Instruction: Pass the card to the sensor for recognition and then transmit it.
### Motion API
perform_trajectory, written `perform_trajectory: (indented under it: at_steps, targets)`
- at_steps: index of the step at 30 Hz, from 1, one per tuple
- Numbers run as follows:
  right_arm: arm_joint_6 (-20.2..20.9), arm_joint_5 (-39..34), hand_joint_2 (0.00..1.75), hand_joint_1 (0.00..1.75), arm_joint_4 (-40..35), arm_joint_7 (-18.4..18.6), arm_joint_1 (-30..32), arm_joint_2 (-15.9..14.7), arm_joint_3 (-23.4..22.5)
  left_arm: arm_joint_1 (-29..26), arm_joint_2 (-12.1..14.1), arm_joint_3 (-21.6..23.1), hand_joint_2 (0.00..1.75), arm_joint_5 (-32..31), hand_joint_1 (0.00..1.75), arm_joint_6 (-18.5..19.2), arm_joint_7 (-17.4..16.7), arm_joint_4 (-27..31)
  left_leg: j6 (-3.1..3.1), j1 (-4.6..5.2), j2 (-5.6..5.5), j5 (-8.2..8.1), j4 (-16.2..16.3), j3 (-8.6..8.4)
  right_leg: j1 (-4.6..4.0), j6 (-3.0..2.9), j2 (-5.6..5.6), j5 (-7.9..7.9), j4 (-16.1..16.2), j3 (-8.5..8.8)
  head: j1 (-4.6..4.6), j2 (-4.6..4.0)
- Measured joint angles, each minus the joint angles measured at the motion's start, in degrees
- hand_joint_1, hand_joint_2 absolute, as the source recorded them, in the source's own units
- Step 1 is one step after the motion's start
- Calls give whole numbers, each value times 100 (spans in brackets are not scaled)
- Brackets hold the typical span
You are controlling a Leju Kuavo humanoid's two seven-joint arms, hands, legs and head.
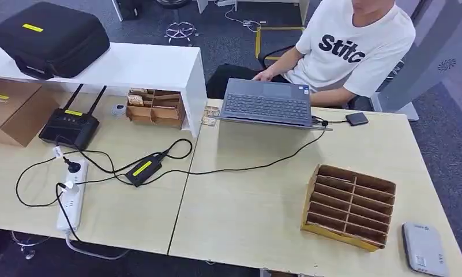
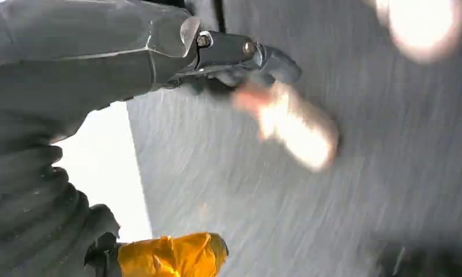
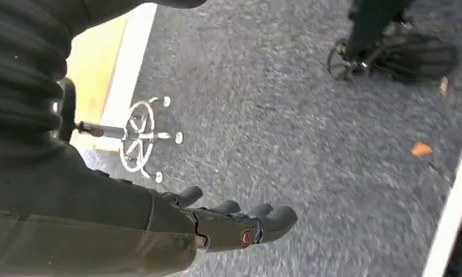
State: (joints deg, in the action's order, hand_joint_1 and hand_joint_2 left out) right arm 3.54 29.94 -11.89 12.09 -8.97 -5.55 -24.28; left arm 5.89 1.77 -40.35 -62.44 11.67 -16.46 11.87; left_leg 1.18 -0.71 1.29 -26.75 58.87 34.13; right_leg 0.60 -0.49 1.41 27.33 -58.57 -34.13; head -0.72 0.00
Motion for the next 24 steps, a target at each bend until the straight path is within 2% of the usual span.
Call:
perform_trajectory:
  at_steps: [1,4,5,6,7,8,11,12,13,14,15,17,18,20,21,22,24]
  targets:
    - [-50,-66,175,0,0,-57,34,9,-26,-6,-37,0,175,66,0,-257,24,26,-1,0,-3,-1,0,2,1,0,3,0,0,2,-7,0]
    - [-127,-135,175,0,2,-185,167,24,-77,8,-171,-63,175,336,0,-2222,135,31,-6,2,-5,-5,0,7,2,1,4,1,0,2,-4,0]
    - [-120,-127,175,0,2,-203,195,26,-81,22,-205,-100,175,367,0,-2598,157,31,-3,2,-2,-7,0,7,2,1,2,1,0,1,-7,0]
    - [-98,-93,175,0,2,-207,209,26,-81,30,-212,-114,175,354,0,-2695,162,28,-3,2,-1,-7,0,7,2,1,1,1,0,1,-4,0]
    - [-50,-24,175,0,2,-205,209,26,-81,38,-208,-114,175,282,0,-2437,162,24,-3,1,-1,-7,0,7,1,1,1,1,-1,0,-4,0]
    - [-10,31,175,0,2,-201,198,26,-81,43,-195,-112,175,212,0,-1936,136,22,-3,1,-1,-7,-1,7,1,1,1,1,-1,1,-7,0]
    - [155,271,175,0,2,-81,68,26,-66,30,-42,-81,175,81,0,344,55,11,-2,0,5,-6,-1,4,0,0,-6,0,-2,0,-4,0]
    - [171,282,175,0,2,-40,23,26,-63,10,2,-79,175,59,0,820,74,11,-2,0,6,-6,-1,2,0,0,-7,0,-2,0,-2,0]
    - [169,278,175,0,2,-11,-8,26,-63,-10,22,-74,175,39,0,947,126,11,-3,-1,5,-6,-1,1,-1,0,-7,0,-2,1,-2,0]
    - [145,254,175,0,2,2,-31,26,-63,-33,48,-74,175,17,0,722,179,11,-3,-1,4,-6,-1,0,-1,0,-4,0,-1,1,-7,0]
    - [92,215,175,0,2,9,-36,26,-63,-47,66,-74,175,11,0,234,238,15,-3,0,3,-5,0,-2,0,0,-3,0,0,-2,-2,0]
    - [-22,68,175,0,2,-50,17,28,-85,-51,2,-74,175,107,0,-1326,418,22,-2,0,-1,-5,0,0,0,0,2,1,0,1,-7,0]
    - [-89,-8,175,0,0,-150,73,33,-137,-40,-68,-96,175,270,0,-2303,596,26,-3,0,-8,-6,0,1,1,1,8,3,0,4,-7,0]
    - [-148,-65,175,0,0,-282,205,37,-232,-9,-216,-219,175,617,0,-3424,877,26,-3,1,-11,-7,0,1,1,3,9,6,-1,9,-5,0]
    - [-155,-65,175,0,2,-306,259,37,-260,8,-262,-280,175,680,0,-3545,905,26,-4,2,-10,-8,-1,3,2,3,9,7,-1,9,-4,0]
    - [-157,-61,175,0,2,-323,302,39,-280,24,-290,-313,175,684,0,-3380,887,26,-6,3,-9,-9,-1,4,2,3,7,7,-1,9,-4,0]
    - [-113,9,175,0,2,-323,321,42,-310,31,-306,-319,175,528,0,-2459,640,24,-6,2,-4,-10,-1,4,2,4,2,7,0,6,-4,0]
